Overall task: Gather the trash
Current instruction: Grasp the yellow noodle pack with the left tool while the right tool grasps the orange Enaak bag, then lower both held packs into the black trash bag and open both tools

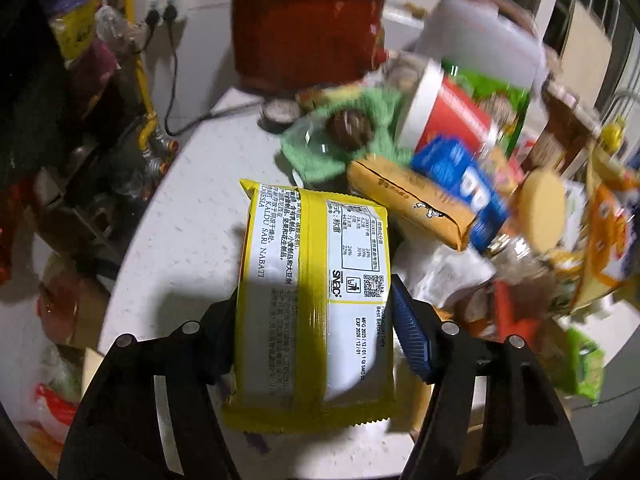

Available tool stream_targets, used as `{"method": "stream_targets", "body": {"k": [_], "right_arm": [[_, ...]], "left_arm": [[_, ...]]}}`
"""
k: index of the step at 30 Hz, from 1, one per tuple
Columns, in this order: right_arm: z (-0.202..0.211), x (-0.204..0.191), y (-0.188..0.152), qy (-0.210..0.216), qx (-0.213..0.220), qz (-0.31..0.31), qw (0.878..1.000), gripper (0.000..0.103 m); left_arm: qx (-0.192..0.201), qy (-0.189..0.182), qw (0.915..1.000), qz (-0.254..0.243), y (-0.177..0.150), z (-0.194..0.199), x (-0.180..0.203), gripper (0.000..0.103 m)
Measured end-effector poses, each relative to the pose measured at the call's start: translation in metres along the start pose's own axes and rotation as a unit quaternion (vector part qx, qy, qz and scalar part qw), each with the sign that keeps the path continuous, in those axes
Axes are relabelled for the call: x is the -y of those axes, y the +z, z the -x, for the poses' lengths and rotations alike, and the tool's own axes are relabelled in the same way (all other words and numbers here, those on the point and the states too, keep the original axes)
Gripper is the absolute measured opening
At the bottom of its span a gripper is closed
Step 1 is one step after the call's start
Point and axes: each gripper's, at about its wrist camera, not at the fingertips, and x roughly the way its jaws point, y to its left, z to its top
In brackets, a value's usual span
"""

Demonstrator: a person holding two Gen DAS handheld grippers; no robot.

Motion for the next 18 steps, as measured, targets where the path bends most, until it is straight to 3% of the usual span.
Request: {"method": "stream_targets", "body": {"k": [3,6,9,13,18], "right_arm": [[0.023,-0.007,-0.007,0.03,-0.001,0.011,0.999,0.032],[0.052,-0.014,-0.025,0.056,-0.014,0.034,0.998,0.032],[0.071,-0.012,-0.058,0.058,-0.051,0.046,0.996,0.032],[0.067,-0.001,-0.106,0.011,-0.11,0.069,0.991,0.032],[0.019,0.017,-0.176,-0.017,-0.202,0.066,0.977,0.031]], "left_arm": [[0.031,-0.025,0.9992,0.006,-0.008,0.048,-0.008,0.064],[0.032,-0.03,0.9984,-0.037,-0.034,0.084,-0.009,0.064],[-0.012,-0.032,0.9969,-0.071,-0.086,0.101,-0.007,0.064],[-0.086,-0.04,0.9924,-0.078,-0.144,0.079,-0.004,0.064],[-0.156,-0.058,0.9813,-0.097,-0.205,0.021,0.012,0.064]]}}
